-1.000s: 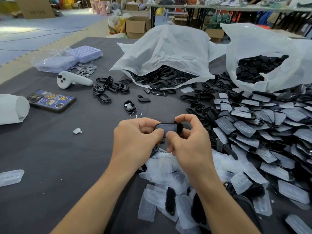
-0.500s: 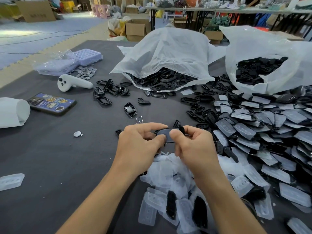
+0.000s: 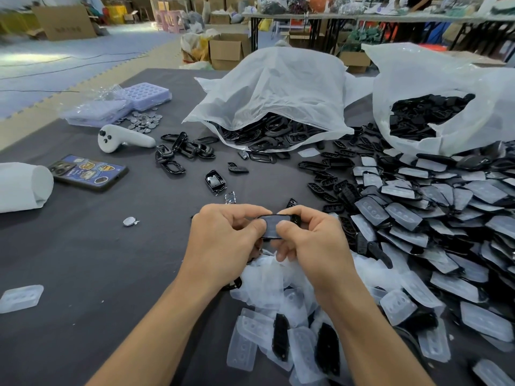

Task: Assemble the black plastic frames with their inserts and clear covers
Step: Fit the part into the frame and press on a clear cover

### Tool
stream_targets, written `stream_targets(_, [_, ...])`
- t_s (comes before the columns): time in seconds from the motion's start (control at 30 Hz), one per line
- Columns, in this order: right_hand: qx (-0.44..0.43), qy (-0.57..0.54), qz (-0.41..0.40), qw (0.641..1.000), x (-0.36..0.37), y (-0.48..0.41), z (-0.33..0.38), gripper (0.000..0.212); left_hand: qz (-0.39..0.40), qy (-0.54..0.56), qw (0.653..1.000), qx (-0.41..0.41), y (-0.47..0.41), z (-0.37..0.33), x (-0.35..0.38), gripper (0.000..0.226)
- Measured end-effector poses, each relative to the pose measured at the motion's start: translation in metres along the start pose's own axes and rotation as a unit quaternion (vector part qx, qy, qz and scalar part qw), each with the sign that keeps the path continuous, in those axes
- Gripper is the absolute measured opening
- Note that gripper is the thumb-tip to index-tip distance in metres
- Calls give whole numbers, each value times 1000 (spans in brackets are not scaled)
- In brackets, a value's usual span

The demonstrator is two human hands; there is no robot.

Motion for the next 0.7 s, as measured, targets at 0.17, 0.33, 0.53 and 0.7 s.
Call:
stream_targets(0.17, [6, -15, -26, 1000, -2, -1, -3, 28, 82, 59, 994, -47, -2, 1, 7, 33])
stream_targets(0.33, [-16, -9, -42, 999, -5, 0, 0, 25, 105, 125, 983, -84, -2, 3, 6, 51])
stream_targets(0.53, [-16, -39, -32, 999, -2, 2, 3, 22, 53, 80, 995, -40, -7, 4, 4, 27])
stream_targets(0.7, [-30, 36, -59, 997, -2, 3, 3, 23, 13, 55, 998, -36, -9, 9, 2, 25])
Point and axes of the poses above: each hand's wrist, its own y-axis away from the middle knuckle, its own x-axis out of the palm, z = x × y, the point moved 6 cm from there along -y, towards the middle knuckle, and after that the axes turned 7 degrees about y, right-handed, at the moved point
